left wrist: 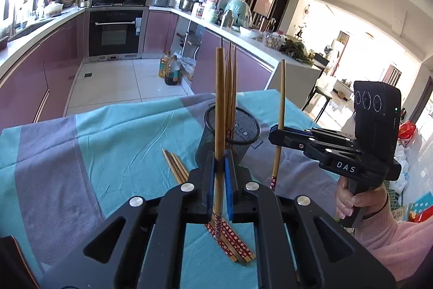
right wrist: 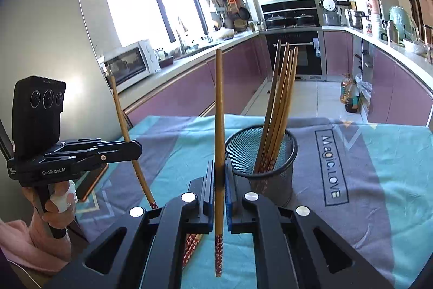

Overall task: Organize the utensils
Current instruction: 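Lift both chopsticks upright and carry them over the mesh cup, then lower the chopsticks into the mesh cup and open both tools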

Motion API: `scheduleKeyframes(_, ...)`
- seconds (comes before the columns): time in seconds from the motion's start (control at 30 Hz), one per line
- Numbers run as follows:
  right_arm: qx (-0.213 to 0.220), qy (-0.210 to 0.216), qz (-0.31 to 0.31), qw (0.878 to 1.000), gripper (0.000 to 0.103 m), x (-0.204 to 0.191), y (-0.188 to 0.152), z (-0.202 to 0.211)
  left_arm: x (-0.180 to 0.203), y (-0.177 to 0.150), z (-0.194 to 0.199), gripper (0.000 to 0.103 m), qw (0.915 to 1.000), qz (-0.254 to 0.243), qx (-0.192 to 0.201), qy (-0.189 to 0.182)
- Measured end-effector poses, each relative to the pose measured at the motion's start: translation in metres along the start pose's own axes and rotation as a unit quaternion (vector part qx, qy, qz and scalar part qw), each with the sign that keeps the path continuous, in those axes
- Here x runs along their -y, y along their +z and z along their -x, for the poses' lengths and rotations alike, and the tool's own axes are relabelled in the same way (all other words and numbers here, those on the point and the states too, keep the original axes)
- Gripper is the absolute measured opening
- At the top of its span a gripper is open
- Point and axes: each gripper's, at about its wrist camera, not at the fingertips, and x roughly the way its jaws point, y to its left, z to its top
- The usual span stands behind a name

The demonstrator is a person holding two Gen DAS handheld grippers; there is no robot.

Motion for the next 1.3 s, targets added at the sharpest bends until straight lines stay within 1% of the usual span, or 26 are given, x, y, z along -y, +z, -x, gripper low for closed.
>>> scheduleKeyframes(0.4, 0.058, -0.011, 0.005, 0.998, 0.006, 0.009, 0.043, 0.015, 0.013, 0.045, 0.017, 0.007, 0.9977, -0.003, 0.064, -0.019)
scheduleKeyframes(0.5, 0.071, -0.005, 0.004, 0.997, 0.006, 0.010, 0.054, 0.017, 0.018, 0.058, 0.020, 0.007, 0.9968, -0.006, 0.078, -0.018)
scheduleKeyframes(0.63, 0.090, -0.008, 0.003, 0.996, 0.006, 0.012, 0.071, 0.019, 0.025, 0.075, 0.025, 0.007, 0.9952, -0.009, 0.095, -0.022)
scheduleKeyframes(0.7, 0.101, -0.015, 0.004, 0.995, 0.006, 0.014, 0.078, 0.017, 0.030, 0.082, 0.025, 0.007, 0.9945, -0.015, 0.102, -0.021)
scheduleKeyframes(0.8, 0.106, -0.020, -0.002, 0.994, 0.006, 0.019, 0.085, 0.012, 0.036, 0.093, 0.019, 0.007, 0.9943, -0.018, 0.104, -0.013)
scheduleKeyframes(0.87, 0.106, -0.027, -0.006, 0.994, 0.006, 0.023, 0.087, 0.005, 0.038, 0.096, 0.013, 0.007, 0.9946, -0.019, 0.102, -0.004)
scheduleKeyframes(1.07, 0.090, -0.042, -0.018, 0.995, 0.006, 0.032, 0.078, -0.018, 0.038, 0.097, -0.019, 0.007, 0.9977, -0.018, 0.063, 0.019)
scheduleKeyframes(1.23, 0.062, -0.054, -0.027, 0.996, 0.006, 0.042, 0.068, -0.035, 0.036, 0.088, -0.042, 0.007, 0.9989, -0.026, 0.028, 0.027)
scheduleKeyframes(1.3, 0.045, -0.057, -0.026, 0.997, 0.006, 0.043, 0.064, -0.040, 0.032, 0.086, -0.050, 0.007, 0.9991, -0.030, 0.017, 0.026)
